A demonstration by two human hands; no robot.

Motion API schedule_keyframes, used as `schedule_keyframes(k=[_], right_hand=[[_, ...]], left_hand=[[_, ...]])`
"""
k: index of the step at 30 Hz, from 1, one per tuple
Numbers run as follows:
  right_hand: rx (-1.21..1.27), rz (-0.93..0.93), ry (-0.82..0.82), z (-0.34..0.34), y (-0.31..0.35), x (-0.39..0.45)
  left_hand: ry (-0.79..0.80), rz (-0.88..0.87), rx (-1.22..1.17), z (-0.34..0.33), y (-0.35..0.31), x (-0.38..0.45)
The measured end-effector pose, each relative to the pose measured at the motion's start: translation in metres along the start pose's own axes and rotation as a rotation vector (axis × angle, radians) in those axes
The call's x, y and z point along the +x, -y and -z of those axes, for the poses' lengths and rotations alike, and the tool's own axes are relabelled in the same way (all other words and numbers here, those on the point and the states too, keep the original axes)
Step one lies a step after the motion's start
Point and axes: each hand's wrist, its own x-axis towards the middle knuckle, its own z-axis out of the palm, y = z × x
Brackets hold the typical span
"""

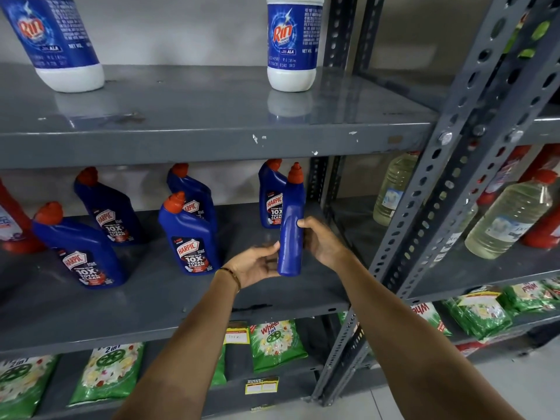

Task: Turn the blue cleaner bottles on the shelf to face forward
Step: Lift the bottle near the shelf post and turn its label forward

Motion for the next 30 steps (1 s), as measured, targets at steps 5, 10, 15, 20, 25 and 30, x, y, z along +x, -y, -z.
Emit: schedule_keyframes(k=[5,10,15,20,25,30], right_hand=[[0.101,0.013,0.040,0.001,0.001,0.004],[0.004,0.071,0.008,0.002,-0.001,0.012],[-0.048,0.077,-0.058,0.006,-0.012,0.017],[0.017,0.094,-0.121,0.012,-0.019,0.021],[0.038,0.080,-0.131,0.016,-0.025,0.026],[0.087,0.057,-0.176,0.016,-0.033,0.029]], left_hand=[[-0.109,-0.041,0.035,-0.002,0.000,0.009],[-0.455,-0.162,0.203,-0.004,0.002,0.021],[-0.733,-0.277,0.434,-0.003,0.009,0.033],[-0.739,-0.314,0.604,-0.001,0.013,0.040],[-0.751,-0.324,0.635,0.003,0.016,0.045],[-0.739,-0.293,0.651,0.007,0.012,0.045]])
